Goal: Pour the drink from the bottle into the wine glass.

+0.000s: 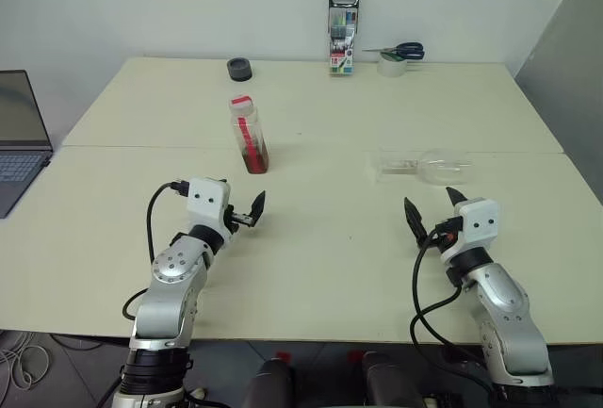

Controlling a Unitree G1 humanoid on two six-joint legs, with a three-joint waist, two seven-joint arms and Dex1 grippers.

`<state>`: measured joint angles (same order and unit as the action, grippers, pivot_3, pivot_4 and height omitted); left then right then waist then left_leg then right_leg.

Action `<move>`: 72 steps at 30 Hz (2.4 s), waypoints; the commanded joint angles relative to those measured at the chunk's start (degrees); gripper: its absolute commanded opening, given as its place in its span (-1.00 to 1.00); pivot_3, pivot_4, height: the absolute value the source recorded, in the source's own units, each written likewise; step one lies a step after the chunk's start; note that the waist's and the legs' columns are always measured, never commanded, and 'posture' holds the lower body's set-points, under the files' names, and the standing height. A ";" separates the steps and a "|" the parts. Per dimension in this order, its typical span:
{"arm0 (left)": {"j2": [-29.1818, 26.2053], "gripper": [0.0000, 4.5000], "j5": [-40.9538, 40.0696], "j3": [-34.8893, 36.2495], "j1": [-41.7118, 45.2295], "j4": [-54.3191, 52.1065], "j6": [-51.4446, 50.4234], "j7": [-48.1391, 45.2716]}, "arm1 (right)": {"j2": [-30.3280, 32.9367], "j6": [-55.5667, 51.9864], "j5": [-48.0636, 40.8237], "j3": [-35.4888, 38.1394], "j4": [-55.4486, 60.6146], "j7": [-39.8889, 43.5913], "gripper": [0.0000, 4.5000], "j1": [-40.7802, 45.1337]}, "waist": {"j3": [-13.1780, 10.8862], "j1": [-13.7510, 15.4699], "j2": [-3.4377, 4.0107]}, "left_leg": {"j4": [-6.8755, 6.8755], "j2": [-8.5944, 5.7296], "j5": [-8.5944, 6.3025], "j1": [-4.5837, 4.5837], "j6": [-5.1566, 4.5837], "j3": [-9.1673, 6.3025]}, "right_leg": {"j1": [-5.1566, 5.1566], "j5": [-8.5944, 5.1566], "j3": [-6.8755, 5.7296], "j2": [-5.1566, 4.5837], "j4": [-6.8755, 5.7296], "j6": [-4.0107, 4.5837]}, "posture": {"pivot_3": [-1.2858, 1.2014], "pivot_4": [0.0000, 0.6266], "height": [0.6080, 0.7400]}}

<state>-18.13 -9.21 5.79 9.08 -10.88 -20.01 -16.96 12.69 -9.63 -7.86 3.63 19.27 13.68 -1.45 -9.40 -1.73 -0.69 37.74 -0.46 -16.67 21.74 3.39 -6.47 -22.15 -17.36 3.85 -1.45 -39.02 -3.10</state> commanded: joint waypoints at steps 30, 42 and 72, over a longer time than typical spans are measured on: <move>4.47 0.99 -1.36 2.59 18.22 7.59 -4.29 8.61 | 15.71 -18.14 -17.22 -5.77 14.07 21.00 1.00 10.82 | 0.01 0.06 -0.08 | 0.10 -0.06 0.00 0.10 0.00 -0.12 | 0.03 0.01 -0.13 0.06 0.02 0.00 | 0.03 -0.52 1.00; 5.45 0.99 -1.34 4.39 25.53 15.28 -4.27 12.94 | 14.74 -17.92 -16.87 -5.29 12.32 20.20 1.00 13.00 | -0.02 0.07 -0.12 | 0.14 -0.06 0.02 0.11 0.03 -0.12 | 0.01 0.01 -0.14 0.06 0.01 0.00 | 0.03 -0.52 1.00; 5.00 0.99 3.27 2.80 40.71 40.51 5.65 12.27 | 14.86 -22.22 -18.76 -4.79 13.38 18.58 1.00 17.04 | -0.03 0.02 -0.15 | 0.13 -0.15 0.11 0.16 0.20 -0.12 | -0.05 0.01 -0.16 0.06 0.00 0.00 | 0.03 -0.52 1.00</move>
<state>-12.68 -6.36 8.87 47.92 30.02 -16.02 -4.47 27.29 -31.92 -25.94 -2.31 30.64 32.42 14.72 -9.43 -1.71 -0.84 37.88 -0.61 -16.56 21.89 3.59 -6.58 -22.21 -17.34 3.70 -1.40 -39.01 -3.10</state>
